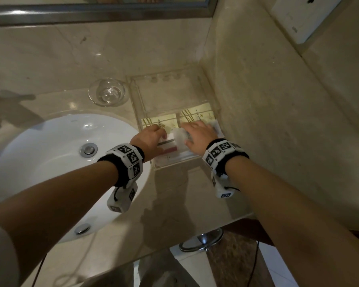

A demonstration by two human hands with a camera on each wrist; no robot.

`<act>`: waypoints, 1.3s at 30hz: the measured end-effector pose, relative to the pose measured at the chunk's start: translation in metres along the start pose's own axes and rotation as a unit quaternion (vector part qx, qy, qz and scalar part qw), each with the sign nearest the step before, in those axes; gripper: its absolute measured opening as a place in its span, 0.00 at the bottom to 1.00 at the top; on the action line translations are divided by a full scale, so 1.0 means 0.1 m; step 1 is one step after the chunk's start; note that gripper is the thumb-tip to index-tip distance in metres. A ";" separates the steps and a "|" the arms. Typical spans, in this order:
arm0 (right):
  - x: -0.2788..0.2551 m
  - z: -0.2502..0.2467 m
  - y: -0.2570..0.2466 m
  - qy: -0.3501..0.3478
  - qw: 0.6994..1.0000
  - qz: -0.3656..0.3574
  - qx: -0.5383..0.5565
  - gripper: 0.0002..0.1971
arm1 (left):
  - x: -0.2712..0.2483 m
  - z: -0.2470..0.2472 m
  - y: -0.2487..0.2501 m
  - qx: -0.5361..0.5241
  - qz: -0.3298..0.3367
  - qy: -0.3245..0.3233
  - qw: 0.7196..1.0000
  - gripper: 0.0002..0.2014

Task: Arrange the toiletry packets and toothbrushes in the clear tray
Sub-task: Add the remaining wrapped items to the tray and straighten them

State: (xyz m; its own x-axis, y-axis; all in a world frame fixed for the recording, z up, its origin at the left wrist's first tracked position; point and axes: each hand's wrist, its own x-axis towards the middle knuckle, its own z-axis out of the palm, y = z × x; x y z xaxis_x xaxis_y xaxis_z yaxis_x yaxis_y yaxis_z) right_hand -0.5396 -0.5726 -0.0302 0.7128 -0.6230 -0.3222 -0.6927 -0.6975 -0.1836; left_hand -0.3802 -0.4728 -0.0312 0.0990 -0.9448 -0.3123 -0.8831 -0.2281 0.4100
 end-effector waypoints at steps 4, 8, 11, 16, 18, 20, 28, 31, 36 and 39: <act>0.01 0.00 -0.01 -0.003 0.999 -0.017 -0.027 0.28 | 0.00 -0.01 -0.02 0.007 0.008 -0.003 1.000 0.20; -0.01 0.01 0.01 0.004 1.000 -0.013 -0.013 0.29 | 0.01 -0.02 -0.03 0.003 0.010 0.004 1.000 0.20; -0.03 0.00 0.03 0.018 1.000 -0.002 -0.002 0.28 | -0.01 -0.03 -0.02 -0.003 0.029 0.029 0.999 0.19; -0.11 0.01 0.20 0.016 0.998 0.056 0.014 0.29 | 0.01 0.00 0.01 0.015 0.108 0.031 0.994 0.20; -0.16 0.03 0.28 -0.021 0.997 0.068 0.008 0.31 | 0.03 0.05 0.05 0.025 0.118 0.005 0.993 0.21; -0.18 0.04 0.33 -0.031 0.997 0.062 -0.015 0.31 | 0.06 0.09 0.09 0.033 0.118 0.001 0.992 0.22; 0.03 -0.01 0.07 0.028 0.999 -0.027 0.001 0.20 | 0.14 0.12 0.11 0.051 0.134 0.038 0.989 0.23; 0.11 -0.07 -0.02 0.029 0.999 -0.020 -0.023 0.14 | 0.15 0.10 0.09 0.045 0.137 0.037 0.989 0.22; 0.17 -0.05 -0.09 0.032 0.998 -0.004 -0.045 0.11 | 0.14 0.03 0.10 0.066 0.149 0.013 0.987 0.14; 0.20 -0.02 -0.10 0.024 0.999 0.016 -0.031 0.11 | 0.16 0.06 0.07 0.085 0.174 0.046 0.980 0.13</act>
State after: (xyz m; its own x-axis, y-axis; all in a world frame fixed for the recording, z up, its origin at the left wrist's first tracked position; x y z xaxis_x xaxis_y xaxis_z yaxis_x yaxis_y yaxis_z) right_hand -0.5183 -0.5789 -0.0331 0.6964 -0.6602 -0.2815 -0.7075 -0.6972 -0.1151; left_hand -0.3878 -0.4884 -0.0387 -0.1870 -0.9775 -0.0979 -0.9336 0.1459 0.3272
